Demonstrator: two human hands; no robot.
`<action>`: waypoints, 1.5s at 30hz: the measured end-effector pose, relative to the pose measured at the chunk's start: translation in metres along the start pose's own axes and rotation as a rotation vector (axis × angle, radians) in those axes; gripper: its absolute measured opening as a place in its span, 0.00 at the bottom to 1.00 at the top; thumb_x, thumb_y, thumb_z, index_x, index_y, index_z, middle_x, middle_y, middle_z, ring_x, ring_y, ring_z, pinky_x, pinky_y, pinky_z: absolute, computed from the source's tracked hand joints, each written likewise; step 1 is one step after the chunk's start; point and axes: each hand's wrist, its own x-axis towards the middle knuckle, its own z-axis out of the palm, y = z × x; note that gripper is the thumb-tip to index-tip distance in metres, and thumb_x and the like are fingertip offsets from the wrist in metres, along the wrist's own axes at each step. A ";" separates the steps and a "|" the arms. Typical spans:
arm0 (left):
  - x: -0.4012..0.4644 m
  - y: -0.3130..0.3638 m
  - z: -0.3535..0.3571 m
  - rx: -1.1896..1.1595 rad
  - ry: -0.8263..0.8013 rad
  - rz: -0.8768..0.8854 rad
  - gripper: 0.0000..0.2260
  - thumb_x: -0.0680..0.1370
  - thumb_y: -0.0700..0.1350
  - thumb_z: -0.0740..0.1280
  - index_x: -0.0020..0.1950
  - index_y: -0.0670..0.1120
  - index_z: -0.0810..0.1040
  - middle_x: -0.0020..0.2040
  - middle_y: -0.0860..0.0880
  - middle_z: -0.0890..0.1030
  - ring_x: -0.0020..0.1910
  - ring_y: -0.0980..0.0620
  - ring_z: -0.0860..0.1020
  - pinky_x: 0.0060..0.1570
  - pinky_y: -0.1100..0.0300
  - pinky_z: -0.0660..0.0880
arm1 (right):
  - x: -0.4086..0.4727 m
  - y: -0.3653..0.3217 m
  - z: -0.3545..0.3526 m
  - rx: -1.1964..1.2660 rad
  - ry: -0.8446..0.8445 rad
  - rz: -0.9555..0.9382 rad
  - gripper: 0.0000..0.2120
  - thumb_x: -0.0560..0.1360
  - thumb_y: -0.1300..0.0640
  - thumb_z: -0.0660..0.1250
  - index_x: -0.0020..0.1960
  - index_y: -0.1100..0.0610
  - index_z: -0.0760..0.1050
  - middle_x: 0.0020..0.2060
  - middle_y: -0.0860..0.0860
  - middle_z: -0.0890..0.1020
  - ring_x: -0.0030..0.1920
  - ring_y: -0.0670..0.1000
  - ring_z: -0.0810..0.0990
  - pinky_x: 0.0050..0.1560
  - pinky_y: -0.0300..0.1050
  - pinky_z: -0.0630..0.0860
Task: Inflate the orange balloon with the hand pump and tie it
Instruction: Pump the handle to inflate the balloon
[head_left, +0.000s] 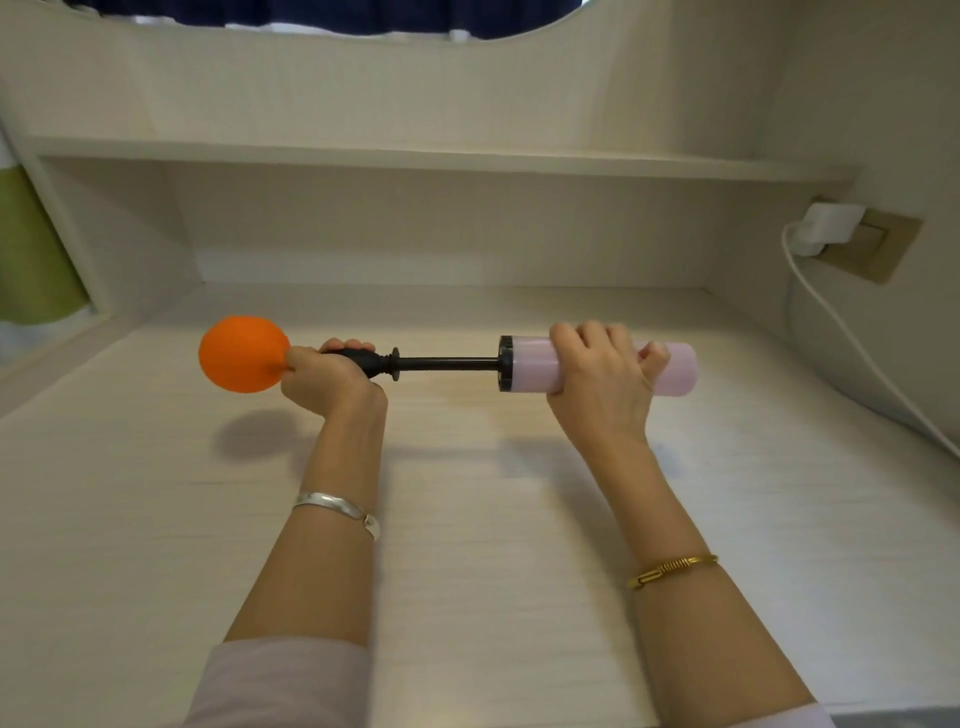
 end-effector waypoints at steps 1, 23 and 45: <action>0.002 0.001 -0.001 0.004 0.005 0.001 0.11 0.74 0.35 0.51 0.34 0.45 0.62 0.25 0.49 0.68 0.16 0.54 0.67 0.22 0.63 0.71 | 0.000 0.002 0.000 0.006 -0.014 0.014 0.13 0.62 0.69 0.66 0.43 0.57 0.74 0.37 0.54 0.79 0.41 0.57 0.75 0.45 0.49 0.54; 0.004 -0.001 0.002 0.034 0.028 0.038 0.11 0.75 0.36 0.51 0.33 0.45 0.62 0.20 0.52 0.68 0.16 0.54 0.67 0.22 0.64 0.71 | -0.004 -0.011 0.006 0.062 -0.028 0.074 0.15 0.61 0.71 0.64 0.44 0.57 0.74 0.39 0.56 0.78 0.43 0.59 0.74 0.48 0.53 0.58; -0.008 -0.013 0.004 0.058 -0.011 -0.024 0.11 0.75 0.37 0.51 0.33 0.45 0.63 0.23 0.50 0.69 0.18 0.52 0.68 0.23 0.64 0.71 | -0.007 -0.034 0.003 0.084 -0.072 0.028 0.17 0.61 0.73 0.63 0.46 0.57 0.73 0.41 0.56 0.78 0.45 0.60 0.73 0.51 0.53 0.55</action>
